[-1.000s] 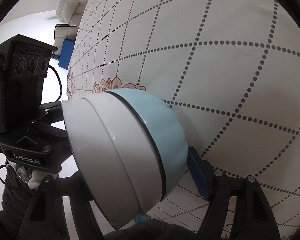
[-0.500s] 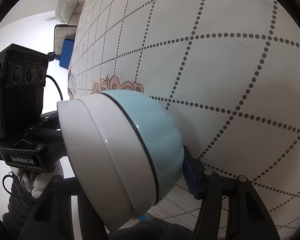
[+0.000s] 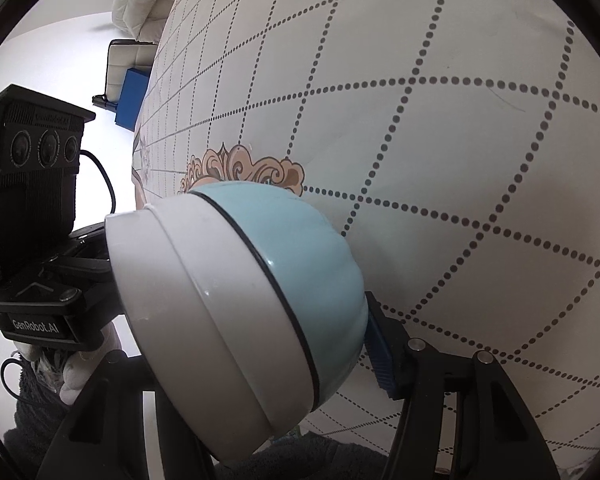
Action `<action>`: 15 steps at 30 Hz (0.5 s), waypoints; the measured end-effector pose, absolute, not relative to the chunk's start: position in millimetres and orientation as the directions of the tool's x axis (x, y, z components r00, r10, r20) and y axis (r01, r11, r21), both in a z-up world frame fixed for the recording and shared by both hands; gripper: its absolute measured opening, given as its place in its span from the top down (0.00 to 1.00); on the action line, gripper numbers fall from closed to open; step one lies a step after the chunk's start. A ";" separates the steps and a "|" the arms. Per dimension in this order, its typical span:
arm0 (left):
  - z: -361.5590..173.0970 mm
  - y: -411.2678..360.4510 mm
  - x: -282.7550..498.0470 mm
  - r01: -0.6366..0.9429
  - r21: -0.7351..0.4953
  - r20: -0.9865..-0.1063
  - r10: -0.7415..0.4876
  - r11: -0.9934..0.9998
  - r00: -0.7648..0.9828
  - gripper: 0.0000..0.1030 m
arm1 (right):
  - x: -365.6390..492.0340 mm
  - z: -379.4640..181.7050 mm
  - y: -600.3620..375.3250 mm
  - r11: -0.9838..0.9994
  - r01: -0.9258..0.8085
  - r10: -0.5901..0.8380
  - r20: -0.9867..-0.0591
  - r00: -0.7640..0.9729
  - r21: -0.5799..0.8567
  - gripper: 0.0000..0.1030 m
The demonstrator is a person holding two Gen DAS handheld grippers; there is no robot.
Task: Organize plates and bowls
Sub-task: 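Carry the nested bowl stack with both tools and lower it onto the plate stack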
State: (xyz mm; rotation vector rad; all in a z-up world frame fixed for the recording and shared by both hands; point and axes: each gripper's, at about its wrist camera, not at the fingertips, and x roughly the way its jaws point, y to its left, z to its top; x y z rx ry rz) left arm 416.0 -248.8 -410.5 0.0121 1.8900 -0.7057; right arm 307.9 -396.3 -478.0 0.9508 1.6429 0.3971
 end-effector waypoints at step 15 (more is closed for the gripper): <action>-374.8 -212.5 428.9 0.307 -0.448 -0.870 -0.330 0.840 -0.367 0.48 | 327.6 -444.1 -370.4 0.633 0.308 0.757 -0.652 -0.050 0.711 0.41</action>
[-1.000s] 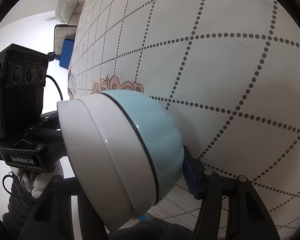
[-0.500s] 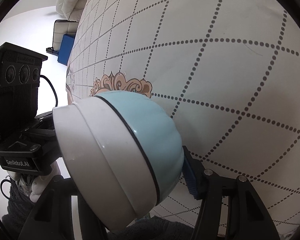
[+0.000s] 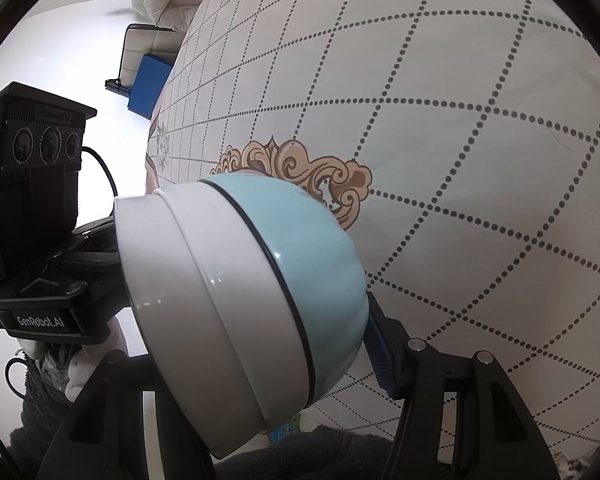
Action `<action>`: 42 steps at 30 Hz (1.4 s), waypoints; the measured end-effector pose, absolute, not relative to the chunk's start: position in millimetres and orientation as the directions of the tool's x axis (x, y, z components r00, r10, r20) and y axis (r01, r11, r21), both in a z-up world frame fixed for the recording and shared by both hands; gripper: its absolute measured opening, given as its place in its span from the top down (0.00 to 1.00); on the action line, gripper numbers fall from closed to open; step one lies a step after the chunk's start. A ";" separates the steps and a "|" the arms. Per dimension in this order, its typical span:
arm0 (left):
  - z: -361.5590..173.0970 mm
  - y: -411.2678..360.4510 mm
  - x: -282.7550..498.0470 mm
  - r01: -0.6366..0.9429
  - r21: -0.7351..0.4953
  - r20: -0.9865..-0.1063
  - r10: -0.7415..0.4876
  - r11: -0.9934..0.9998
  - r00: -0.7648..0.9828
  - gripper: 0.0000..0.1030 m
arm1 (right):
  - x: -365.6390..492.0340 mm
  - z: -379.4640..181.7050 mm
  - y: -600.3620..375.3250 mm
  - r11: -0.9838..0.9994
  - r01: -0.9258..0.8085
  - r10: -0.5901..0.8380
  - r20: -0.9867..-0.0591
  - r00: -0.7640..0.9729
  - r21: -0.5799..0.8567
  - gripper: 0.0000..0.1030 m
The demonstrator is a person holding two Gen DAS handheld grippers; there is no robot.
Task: Organize plates and bowls
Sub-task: 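Carry the nested bowl stack with both tools and lower it onto the plate stack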
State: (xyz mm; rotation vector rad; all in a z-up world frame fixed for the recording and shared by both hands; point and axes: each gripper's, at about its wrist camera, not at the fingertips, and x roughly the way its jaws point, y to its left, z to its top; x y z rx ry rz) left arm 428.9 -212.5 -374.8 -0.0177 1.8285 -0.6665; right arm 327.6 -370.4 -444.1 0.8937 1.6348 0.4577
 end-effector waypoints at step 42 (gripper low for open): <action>-366.4 -4.4 410.2 0.098 -0.379 -0.904 -0.345 0.920 -0.252 0.48 | 351.1 -440.8 -157.1 0.677 0.118 0.727 -0.637 -0.256 0.726 0.41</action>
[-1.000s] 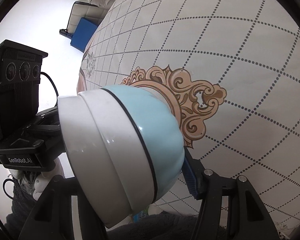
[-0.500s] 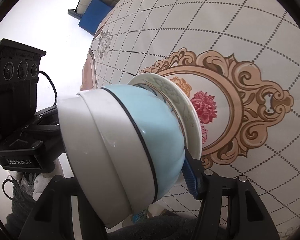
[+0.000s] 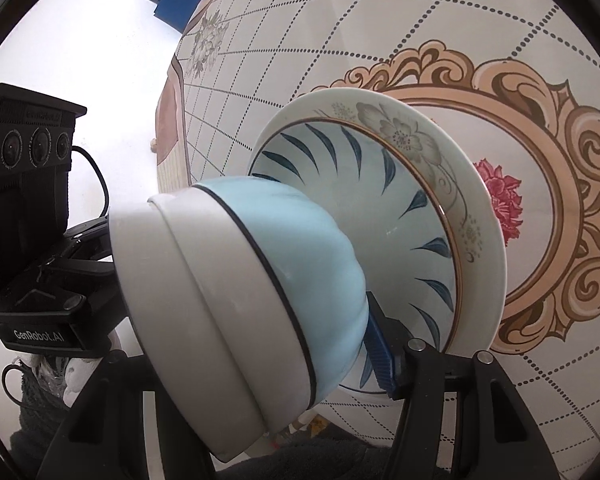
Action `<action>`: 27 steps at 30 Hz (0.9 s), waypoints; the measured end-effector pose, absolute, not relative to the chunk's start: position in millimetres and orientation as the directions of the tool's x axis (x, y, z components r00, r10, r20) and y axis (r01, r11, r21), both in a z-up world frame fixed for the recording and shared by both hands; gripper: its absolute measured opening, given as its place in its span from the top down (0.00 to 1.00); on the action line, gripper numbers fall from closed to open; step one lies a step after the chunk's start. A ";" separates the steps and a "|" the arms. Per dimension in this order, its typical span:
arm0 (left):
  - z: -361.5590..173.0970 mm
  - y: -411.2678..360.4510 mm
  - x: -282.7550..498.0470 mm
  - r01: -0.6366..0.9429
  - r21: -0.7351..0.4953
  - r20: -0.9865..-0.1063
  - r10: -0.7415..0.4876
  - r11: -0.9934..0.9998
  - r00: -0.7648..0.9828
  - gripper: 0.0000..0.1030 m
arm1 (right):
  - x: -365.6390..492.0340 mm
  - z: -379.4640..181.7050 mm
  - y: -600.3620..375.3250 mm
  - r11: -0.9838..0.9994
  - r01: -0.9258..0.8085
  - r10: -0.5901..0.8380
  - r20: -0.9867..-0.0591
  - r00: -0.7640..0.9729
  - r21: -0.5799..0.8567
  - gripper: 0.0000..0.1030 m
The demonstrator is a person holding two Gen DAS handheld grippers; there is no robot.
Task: Organize plates and bowls
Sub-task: 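Carry the nested bowl stack with both tools and lower it onto the plate stack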
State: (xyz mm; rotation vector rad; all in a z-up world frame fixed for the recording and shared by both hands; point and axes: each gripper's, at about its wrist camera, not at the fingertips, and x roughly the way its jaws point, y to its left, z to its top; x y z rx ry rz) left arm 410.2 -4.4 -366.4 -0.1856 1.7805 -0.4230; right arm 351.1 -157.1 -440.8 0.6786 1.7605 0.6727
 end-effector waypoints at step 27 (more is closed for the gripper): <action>-384.3 14.6 410.2 0.069 -0.369 -0.905 -0.341 0.927 -0.255 0.48 | 362.6 -449.4 -145.6 0.718 0.128 0.690 -0.675 -0.262 0.685 0.41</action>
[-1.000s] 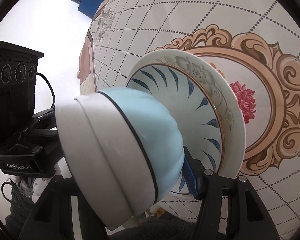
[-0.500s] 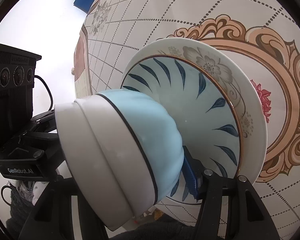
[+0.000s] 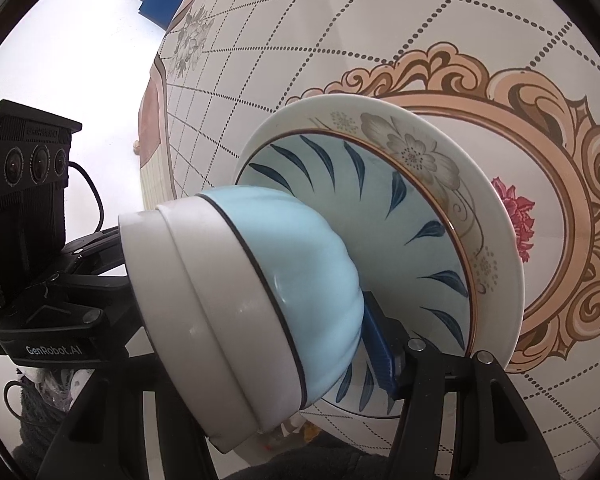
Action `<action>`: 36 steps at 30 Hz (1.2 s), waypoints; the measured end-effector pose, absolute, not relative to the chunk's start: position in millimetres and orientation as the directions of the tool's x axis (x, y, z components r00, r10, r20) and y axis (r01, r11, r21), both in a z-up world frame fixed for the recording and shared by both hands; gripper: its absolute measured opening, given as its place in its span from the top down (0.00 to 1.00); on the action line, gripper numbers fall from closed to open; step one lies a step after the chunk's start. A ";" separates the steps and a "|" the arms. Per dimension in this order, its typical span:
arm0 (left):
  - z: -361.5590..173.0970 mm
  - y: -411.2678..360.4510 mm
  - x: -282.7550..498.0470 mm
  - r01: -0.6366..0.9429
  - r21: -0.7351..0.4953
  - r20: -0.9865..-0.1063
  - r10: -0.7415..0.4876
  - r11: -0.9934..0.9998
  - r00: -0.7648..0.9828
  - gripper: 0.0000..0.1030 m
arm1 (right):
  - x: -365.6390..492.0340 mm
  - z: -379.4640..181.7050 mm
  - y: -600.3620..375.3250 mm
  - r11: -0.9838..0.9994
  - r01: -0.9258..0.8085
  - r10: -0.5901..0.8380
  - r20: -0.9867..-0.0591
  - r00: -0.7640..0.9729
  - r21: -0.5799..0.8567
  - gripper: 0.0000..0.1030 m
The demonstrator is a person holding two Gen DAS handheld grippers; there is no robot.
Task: Organize plates and bowls
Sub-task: 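Carry the nested bowl stack with both tools and lower it onto the plate stack, then open both tools and lift them away from the bowls on the plates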
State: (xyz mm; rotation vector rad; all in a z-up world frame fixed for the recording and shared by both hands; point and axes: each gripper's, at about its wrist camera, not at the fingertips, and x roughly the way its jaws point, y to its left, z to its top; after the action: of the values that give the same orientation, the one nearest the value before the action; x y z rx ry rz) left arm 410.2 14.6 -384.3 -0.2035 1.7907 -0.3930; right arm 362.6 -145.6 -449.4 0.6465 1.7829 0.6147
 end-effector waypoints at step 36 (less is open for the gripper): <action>-344.2 25.1 390.5 0.020 -0.135 -0.988 -0.132 0.991 -0.085 0.48 | 358.8 -384.0 -158.1 0.904 -0.045 0.415 -0.896 -0.156 0.426 0.13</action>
State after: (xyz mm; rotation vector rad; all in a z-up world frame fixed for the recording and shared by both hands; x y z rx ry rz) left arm 390.5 25.1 -344.2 -0.0863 1.6519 -0.1267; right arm 358.8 -158.1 -384.0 0.2856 1.6861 0.4119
